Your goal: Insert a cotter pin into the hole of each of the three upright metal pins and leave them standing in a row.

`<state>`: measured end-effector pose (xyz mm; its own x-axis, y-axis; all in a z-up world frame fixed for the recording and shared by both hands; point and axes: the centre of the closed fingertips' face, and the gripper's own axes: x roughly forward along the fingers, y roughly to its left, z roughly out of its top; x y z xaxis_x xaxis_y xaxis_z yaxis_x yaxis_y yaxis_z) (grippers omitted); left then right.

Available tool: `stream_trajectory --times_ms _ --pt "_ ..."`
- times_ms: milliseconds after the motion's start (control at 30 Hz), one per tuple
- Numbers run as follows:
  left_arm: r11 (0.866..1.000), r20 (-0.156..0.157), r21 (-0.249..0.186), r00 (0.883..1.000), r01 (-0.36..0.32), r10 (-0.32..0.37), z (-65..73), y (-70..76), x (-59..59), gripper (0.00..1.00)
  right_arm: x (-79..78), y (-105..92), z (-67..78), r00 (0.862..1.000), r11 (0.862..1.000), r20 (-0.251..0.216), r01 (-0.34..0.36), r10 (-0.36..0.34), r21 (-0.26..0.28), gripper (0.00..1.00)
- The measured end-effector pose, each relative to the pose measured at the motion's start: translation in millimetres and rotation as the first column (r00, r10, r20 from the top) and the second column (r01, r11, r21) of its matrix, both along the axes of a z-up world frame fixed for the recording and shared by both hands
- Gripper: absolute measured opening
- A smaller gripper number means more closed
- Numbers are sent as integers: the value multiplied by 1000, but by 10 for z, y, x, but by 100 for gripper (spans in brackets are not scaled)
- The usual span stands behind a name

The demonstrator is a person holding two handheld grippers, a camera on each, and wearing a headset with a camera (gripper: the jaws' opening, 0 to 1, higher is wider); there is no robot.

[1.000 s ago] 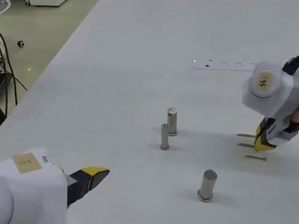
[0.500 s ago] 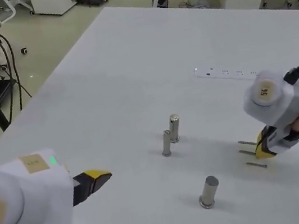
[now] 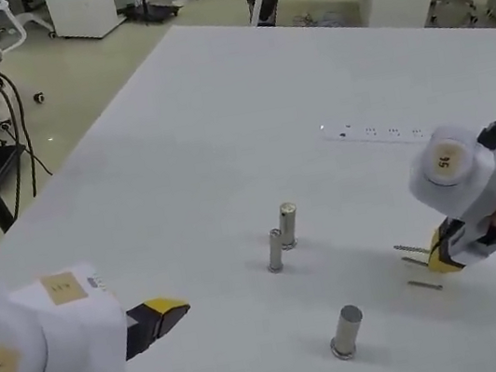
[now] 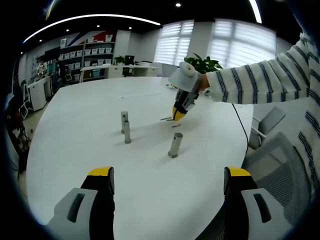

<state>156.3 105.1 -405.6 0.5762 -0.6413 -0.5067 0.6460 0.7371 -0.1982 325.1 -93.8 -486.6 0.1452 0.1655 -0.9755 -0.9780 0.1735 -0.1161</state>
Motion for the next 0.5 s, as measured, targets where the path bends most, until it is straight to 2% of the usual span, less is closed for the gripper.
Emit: stream_trajectory --times_ms 167,367,500 --pt "1000 -1 15 1000 11 -11 -13 3 5 89 -43 5 115 999 1000 36 -27 26 4 0" --pt "1000 -1 -10 1000 9 -9 19 -37 33 88 -148 45 299 996 998 76 -57 54 35 0" --pt "1000 1 -11 1000 17 -17 25 -71 39 87 -209 78 427 991 995 105 -83 77 51 0"
